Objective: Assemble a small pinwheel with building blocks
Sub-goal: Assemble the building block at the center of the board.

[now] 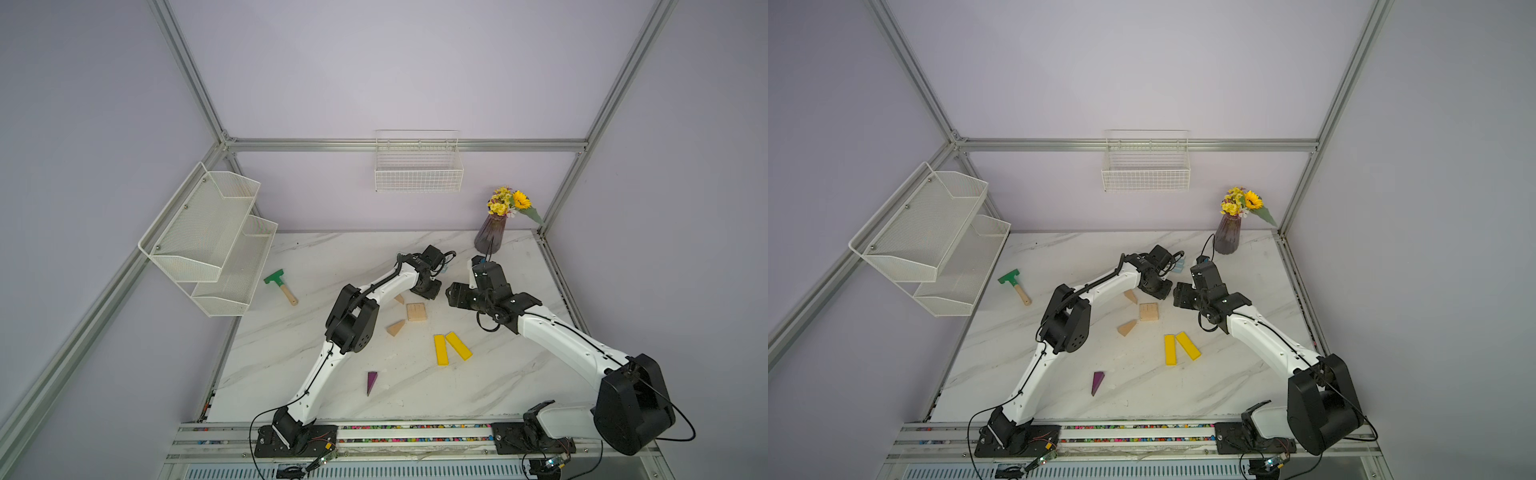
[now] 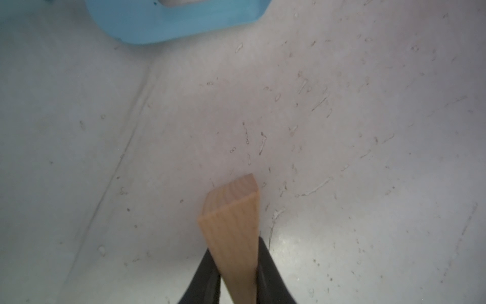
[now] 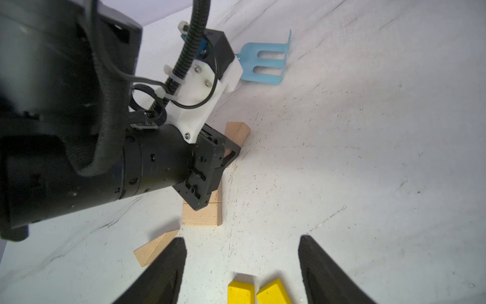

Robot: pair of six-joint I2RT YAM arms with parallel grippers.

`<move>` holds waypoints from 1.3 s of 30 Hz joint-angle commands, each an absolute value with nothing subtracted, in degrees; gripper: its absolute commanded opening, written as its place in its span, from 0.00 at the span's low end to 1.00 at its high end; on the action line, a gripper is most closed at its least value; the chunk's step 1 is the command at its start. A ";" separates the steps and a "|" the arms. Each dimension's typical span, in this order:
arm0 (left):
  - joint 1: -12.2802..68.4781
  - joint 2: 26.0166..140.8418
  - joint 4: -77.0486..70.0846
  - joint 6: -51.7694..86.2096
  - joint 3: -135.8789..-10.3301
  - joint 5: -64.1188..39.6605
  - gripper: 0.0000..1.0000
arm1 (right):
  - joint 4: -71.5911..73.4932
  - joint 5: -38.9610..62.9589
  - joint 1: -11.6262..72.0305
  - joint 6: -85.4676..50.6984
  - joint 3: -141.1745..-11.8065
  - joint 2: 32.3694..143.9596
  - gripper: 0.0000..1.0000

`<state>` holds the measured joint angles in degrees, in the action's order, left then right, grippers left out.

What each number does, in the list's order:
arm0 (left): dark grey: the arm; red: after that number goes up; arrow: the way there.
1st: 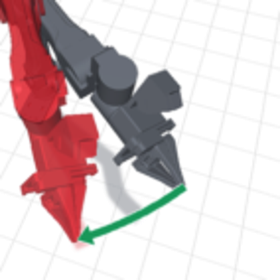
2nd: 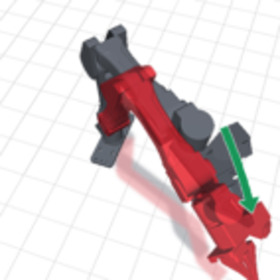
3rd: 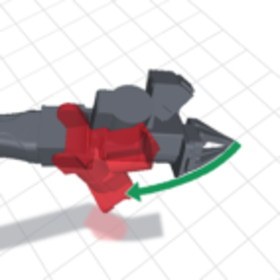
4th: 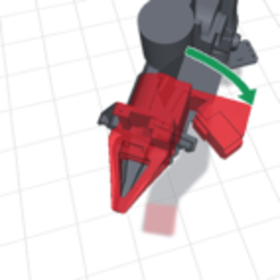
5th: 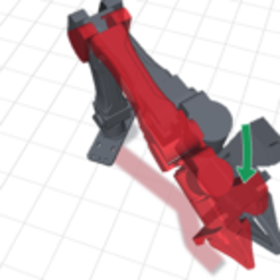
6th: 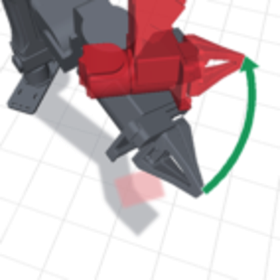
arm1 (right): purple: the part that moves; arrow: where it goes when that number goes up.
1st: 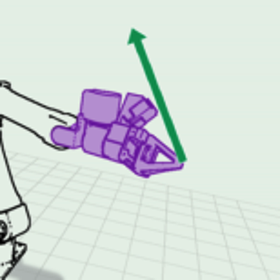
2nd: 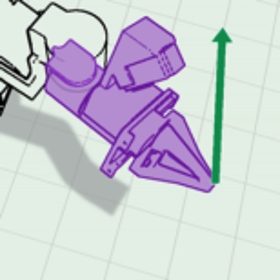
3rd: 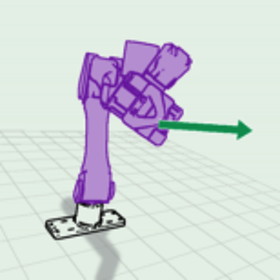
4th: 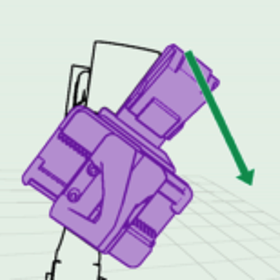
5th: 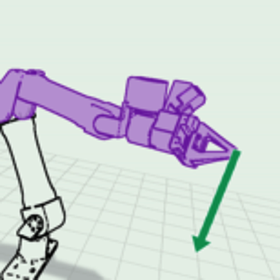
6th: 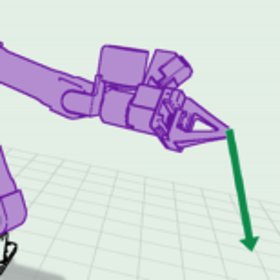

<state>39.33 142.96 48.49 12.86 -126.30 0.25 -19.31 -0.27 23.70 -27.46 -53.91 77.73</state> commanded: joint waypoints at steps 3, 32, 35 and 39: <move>39.29 142.77 47.68 12.57 -126.93 0.71 0.25 | -18.02 0.26 23.23 -27.95 -53.27 77.17 0.72; 39.29 141.88 46.76 9.96 -124.48 0.46 0.25 | -18.02 0.44 23.21 -28.13 -53.24 77.52 0.72; 39.29 141.54 46.67 9.50 -123.88 0.70 0.25 | -18.03 0.44 23.20 -28.15 -53.39 77.57 0.72; 39.29 140.91 46.68 8.99 -122.93 1.79 0.35 | -17.93 0.60 23.21 -28.20 -53.37 77.71 0.72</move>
